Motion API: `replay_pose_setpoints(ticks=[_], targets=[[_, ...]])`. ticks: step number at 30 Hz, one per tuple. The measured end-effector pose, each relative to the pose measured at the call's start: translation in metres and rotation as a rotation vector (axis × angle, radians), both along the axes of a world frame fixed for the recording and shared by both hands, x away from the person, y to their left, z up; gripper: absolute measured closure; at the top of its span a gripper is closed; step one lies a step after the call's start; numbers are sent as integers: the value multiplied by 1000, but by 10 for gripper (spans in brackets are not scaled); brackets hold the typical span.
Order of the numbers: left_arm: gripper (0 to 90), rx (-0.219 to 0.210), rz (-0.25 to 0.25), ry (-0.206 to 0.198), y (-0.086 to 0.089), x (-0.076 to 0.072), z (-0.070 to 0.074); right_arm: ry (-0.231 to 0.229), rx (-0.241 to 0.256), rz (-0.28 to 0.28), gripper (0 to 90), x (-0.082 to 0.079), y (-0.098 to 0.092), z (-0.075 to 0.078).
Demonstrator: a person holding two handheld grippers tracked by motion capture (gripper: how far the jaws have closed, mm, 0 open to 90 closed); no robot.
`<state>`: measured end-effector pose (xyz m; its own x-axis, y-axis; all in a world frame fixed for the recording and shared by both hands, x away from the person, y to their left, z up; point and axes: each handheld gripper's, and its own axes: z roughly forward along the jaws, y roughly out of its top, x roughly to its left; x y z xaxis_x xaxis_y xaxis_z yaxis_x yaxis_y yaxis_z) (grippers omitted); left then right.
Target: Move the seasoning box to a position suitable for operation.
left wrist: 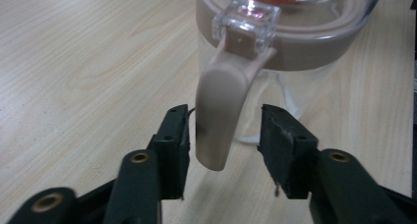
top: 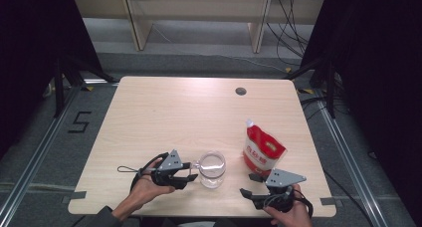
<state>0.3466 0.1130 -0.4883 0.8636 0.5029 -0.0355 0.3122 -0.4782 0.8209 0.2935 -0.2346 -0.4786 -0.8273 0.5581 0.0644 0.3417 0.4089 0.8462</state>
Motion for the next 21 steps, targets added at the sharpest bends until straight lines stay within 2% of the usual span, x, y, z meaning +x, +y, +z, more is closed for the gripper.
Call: replay_pose_setpoints(ticks=[1,2,5,7,9,10,12,14,16,18,21], targets=[[460,-10,19,-13,1,-1,3,-8,-11,-5,401,0,0,1],[420,-35,55,14,0,-4,4,8,-10,-4,401,-1,1,0],[387,-12,48,5,3,-5,8,-12,-15,-2,399,0,0,0],[379,-37,52,-3,4,-10,11,-2,-18,-8,399,-1,1,0],[359,-40,58,-5,6,-12,15,3,-18,-11,399,-2,1,0],[356,-48,58,10,7,-14,16,2,-15,-6,398,-1,1,0],[374,-61,73,7,9,-16,18,-4,-6,7,396,1,2,-1],[410,-71,67,7,10,-17,19,12,-15,-2,395,0,1,-1],[412,-58,60,6,12,-17,20,0,-7,7,394,1,2,-2],[459,-87,71,19,11,-19,19,-9,-20,-3,393,0,1,-1],[498,-84,60,31,12,-20,23,0,-21,-4,392,0,1,0]])
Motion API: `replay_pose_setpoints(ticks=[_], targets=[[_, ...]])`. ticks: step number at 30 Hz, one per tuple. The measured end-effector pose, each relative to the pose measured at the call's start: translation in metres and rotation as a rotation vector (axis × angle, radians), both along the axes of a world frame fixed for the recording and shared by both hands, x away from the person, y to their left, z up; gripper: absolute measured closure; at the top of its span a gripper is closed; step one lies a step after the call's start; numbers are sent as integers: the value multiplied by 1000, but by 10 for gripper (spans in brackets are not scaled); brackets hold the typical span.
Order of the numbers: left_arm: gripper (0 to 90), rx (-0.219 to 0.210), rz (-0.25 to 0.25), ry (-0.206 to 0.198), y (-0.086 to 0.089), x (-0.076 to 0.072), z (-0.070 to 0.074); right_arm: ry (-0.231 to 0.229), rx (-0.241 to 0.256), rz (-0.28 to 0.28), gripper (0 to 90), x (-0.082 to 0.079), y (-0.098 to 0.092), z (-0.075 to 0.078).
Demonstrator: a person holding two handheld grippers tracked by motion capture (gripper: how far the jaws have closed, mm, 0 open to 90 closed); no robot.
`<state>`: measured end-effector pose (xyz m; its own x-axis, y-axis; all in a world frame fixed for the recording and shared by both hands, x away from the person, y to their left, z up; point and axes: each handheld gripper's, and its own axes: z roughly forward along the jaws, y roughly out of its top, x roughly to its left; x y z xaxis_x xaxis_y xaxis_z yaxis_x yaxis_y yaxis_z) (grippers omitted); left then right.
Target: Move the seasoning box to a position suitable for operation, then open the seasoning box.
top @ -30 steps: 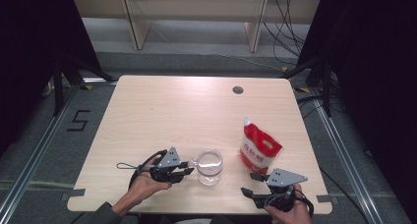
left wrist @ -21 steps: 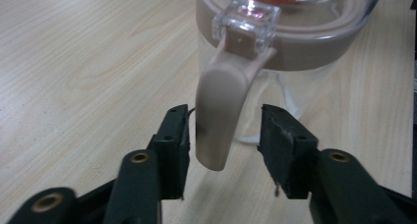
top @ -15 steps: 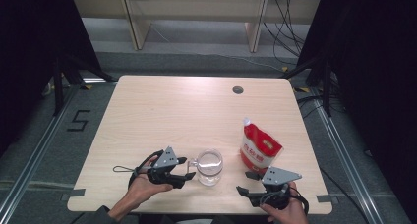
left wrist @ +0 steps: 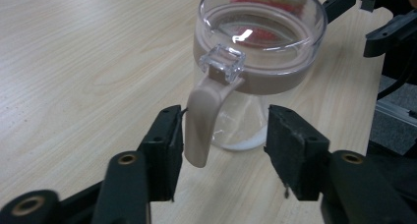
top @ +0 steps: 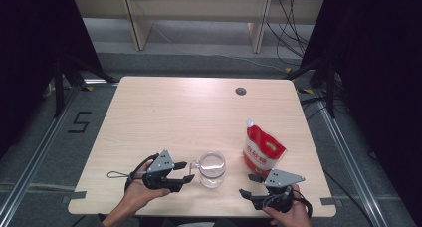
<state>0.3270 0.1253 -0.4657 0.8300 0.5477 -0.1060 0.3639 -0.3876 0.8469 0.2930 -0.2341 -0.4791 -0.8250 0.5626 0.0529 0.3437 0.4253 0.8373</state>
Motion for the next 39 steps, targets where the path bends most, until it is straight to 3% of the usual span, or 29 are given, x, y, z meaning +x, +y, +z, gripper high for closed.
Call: replay_pose_setpoints(ticks=[2,7,9,10,13,18,21,22,24,25,27,29,31,34,39], targets=[[542,-29,15,-7,0,-2,2,13,6,1,392,0,0,-1],[604,-53,22,-14,1,-3,6,3,1,-5,392,0,0,-1],[643,-48,16,-26,2,-4,8,27,4,9,391,1,1,-1],[694,-55,17,-26,1,-6,11,-1,-6,-9,391,0,0,0],[771,-57,14,-60,-1,-7,15,14,3,-12,391,0,2,-1],[866,-44,14,-62,-6,-4,20,-12,-4,-10,391,3,1,-1],[884,-45,18,-56,-9,-2,21,-18,-5,-8,392,4,1,-1],[884,-36,-1,-75,-10,1,22,-11,-3,-13,392,3,2,-1],[889,-47,12,-59,-13,2,24,7,7,-15,391,4,2,0],[891,-42,2,-75,-15,6,26,-23,4,-31,390,4,0,0],[891,-55,14,-64,-17,6,27,-24,6,-34,390,4,0,0],[890,-73,15,-52,-20,7,29,1,12,-35,390,3,0,1],[888,-57,13,-61,-20,9,31,-2,12,-33,390,2,0,1],[888,-68,16,-69,-20,11,34,-24,2,-24,391,2,1,1],[889,-57,15,-79,-17,10,34,-3,0,-28,397,0,2,1]])
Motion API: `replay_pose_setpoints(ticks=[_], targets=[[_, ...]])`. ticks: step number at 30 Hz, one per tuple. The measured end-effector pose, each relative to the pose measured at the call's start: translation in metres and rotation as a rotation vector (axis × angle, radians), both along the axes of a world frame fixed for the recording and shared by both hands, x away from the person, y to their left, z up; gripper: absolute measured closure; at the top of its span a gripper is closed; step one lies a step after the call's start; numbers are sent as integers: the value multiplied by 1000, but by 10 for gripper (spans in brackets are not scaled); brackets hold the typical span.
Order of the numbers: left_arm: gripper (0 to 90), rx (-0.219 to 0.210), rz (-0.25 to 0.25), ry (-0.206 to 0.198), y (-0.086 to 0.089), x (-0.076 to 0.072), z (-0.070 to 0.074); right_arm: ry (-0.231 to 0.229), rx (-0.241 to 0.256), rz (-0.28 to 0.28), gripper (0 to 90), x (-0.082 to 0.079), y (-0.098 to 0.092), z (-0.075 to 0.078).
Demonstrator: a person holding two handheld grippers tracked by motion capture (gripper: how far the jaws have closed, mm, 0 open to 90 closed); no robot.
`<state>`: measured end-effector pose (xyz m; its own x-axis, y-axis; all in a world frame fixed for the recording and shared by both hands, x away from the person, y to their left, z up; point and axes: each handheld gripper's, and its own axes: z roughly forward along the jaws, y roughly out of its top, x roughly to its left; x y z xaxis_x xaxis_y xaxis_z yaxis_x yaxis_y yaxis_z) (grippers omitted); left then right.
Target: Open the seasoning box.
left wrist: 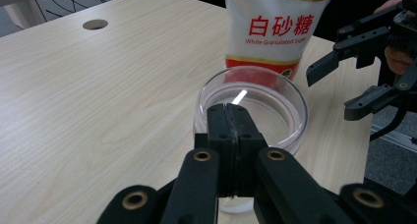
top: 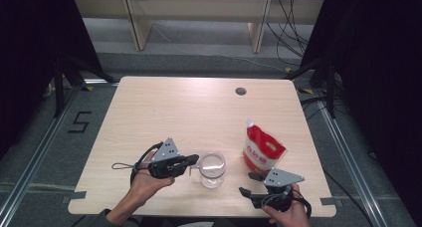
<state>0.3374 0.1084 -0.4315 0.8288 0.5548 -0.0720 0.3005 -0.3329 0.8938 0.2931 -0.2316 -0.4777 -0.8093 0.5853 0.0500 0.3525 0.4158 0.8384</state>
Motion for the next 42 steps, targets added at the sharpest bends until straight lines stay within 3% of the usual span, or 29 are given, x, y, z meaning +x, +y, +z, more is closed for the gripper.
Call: replay_pose_setpoints(ticks=[1,3,5,7,13,16,17,20,23,27,29,31,36,38,42], targets=[[889,6,-1,1,0,-1,0,11,1,-5,401,-1,1,0],[889,14,-3,0,1,-1,-2,-22,3,13,414,2,3,-1],[889,27,10,7,1,-1,-6,-2,2,0,423,0,5,0],[891,29,2,1,1,0,-8,-23,0,27,446,3,7,-1],[890,20,18,2,1,-1,-9,-55,-9,33,515,3,9,2],[889,15,22,5,1,-2,-10,-32,9,2,553,2,11,2],[889,15,17,3,1,-2,-10,-68,4,12,584,4,10,2],[889,12,16,2,1,-1,-10,-87,14,29,614,5,11,3],[889,7,13,-4,2,-1,-11,-84,18,27,659,4,15,4],[889,9,5,-7,3,-1,-11,-126,17,56,729,7,19,5],[888,8,3,-9,3,-1,-12,-111,23,52,741,6,21,6],[889,9,0,-9,3,-1,-12,-123,21,68,790,8,24,7],[888,-4,8,-1,3,-2,-12,-150,43,68,830,12,30,8],[888,1,4,-6,3,-2,-12,-136,28,71,835,12,30,10],[889,-9,5,0,2,-2,-14,-151,32,70,850,16,35,9]])
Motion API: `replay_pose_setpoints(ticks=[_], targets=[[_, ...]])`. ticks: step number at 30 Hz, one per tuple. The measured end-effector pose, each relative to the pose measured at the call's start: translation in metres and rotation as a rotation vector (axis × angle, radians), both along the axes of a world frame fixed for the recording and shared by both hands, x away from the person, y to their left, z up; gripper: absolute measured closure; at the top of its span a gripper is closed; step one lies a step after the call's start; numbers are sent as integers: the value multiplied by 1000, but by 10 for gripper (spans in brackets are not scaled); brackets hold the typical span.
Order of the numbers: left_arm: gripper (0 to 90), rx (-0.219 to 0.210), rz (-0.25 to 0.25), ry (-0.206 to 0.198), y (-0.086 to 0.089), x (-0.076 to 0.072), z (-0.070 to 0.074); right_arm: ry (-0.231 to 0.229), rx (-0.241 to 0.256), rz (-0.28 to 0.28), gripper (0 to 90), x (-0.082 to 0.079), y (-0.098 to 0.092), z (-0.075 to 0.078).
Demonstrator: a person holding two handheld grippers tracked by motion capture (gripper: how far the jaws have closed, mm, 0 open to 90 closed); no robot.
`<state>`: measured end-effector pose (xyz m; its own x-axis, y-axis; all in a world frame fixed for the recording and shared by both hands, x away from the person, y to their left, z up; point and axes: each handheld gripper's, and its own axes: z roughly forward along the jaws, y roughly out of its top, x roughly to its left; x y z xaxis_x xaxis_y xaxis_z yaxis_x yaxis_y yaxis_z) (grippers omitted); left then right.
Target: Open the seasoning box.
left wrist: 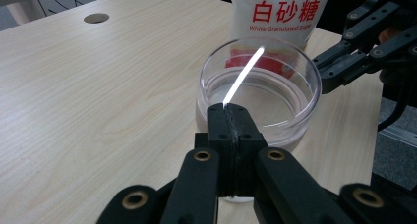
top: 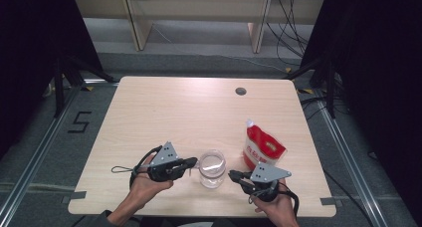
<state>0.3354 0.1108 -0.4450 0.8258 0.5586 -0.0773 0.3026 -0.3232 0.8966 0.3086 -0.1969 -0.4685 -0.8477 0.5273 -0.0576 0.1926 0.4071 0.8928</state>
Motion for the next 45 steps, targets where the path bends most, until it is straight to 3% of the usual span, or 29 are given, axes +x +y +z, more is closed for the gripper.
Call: replay_pose_setpoints(ticks=[5,13,15,19,23,27,28,30,32,34,37,38,41,42,43,45], targets=[[888,11,-10,-9,1,0,0,-11,3,11,860,3,5,3],[888,-12,-1,12,2,-1,-1,-12,-1,17,867,7,9,4],[888,-13,-3,16,2,-1,-1,-13,19,0,870,7,10,5],[888,-13,-4,16,3,-1,-1,-15,17,34,873,9,11,7],[888,-16,-3,18,3,-1,-1,-11,15,15,879,10,11,8],[864,-9,-14,2,4,-1,-1,-17,14,19,883,10,13,10],[831,-31,-4,19,4,-2,-1,-24,6,23,887,10,13,12],[807,-33,-14,-2,6,-3,1,-29,9,30,887,11,14,12],[697,-50,-6,1,7,-5,2,-30,13,39,888,12,15,12],[652,-16,-19,-23,9,-6,3,-24,15,32,888,11,15,13],[531,-13,-11,-1,11,-10,0,-29,28,23,888,11,16,13],[531,-5,-6,6,11,-12,-2,-36,27,23,888,11,17,13],[383,22,-4,15,14,-16,-7,-41,29,37,888,12,19,15],[383,34,-10,11,15,-16,-10,-41,29,37,888,12,19,15],[334,40,7,33,18,-19,-15,-42,34,35,888,12,21,17],[309,61,2,22,21,-19,-17,-43,34,36,888,12,21,18]])
